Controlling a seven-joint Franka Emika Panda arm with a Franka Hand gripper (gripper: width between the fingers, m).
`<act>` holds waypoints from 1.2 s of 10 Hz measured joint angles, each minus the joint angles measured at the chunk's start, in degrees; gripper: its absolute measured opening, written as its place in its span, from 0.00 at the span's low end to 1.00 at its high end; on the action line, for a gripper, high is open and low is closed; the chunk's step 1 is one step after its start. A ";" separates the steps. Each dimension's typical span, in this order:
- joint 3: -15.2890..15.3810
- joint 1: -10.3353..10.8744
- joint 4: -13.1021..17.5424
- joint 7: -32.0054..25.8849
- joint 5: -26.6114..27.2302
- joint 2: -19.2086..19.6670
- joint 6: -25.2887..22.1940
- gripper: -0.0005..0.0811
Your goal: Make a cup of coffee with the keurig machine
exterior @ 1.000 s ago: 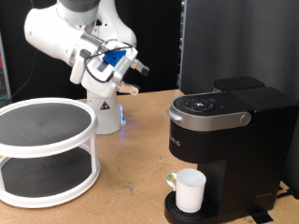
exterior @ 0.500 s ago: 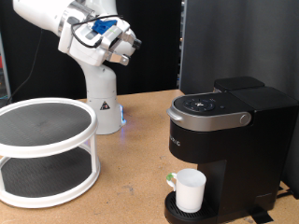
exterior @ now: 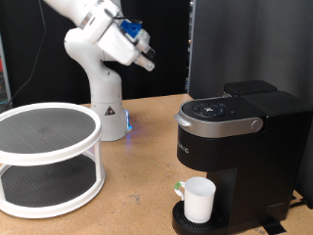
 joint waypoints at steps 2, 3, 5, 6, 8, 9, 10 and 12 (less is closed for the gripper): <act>5.31 0.10 3.05 0.51 -7.73 0.33 1.20 0.99; 7.29 0.18 4.28 3.94 -7.59 0.69 1.91 0.99; 8.22 0.02 5.13 5.76 -7.57 1.88 2.53 0.99; 8.44 0.06 5.27 3.63 -8.89 1.83 2.56 0.99; 10.85 0.11 6.89 0.73 -15.33 1.78 4.35 0.99; 12.74 0.08 8.16 0.97 -18.63 1.90 5.40 0.99; 14.58 -0.02 9.90 2.49 -21.68 2.36 5.40 0.99; 17.44 -0.15 14.22 6.88 -25.92 4.84 4.76 0.99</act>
